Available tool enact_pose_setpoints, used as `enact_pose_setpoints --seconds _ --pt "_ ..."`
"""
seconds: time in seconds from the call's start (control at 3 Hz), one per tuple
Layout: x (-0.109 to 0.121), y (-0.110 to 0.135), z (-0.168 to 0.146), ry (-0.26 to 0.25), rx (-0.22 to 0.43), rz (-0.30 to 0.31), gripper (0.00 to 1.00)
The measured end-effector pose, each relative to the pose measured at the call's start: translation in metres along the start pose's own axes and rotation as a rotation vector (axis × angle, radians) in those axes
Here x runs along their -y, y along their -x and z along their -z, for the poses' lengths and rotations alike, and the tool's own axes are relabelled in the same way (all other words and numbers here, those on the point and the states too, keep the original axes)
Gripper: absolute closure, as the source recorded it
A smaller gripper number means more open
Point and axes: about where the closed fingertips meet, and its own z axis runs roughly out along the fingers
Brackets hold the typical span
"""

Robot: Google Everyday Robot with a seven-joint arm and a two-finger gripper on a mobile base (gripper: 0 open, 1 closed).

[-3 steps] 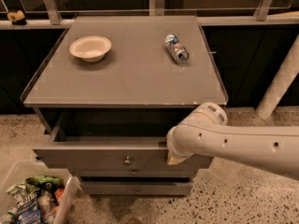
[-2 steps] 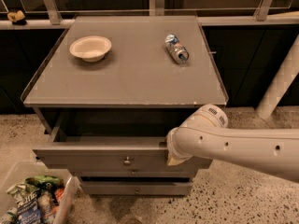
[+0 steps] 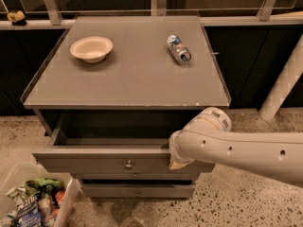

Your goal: Open top drawer

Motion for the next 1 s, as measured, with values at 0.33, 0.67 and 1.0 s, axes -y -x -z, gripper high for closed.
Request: enact_pose_setpoints --seconds 0.33,0.67,1.0 --pt "-0.0044 0.0009 0.0019 -0.002 -0.001 -0.002 1.0" --pt "-0.0044 0.0009 0.0019 -0.002 -0.001 -0.002 1.0" --pt "-0.0078 0.0012 0.0033 -0.012 0.002 0.004 1.0"
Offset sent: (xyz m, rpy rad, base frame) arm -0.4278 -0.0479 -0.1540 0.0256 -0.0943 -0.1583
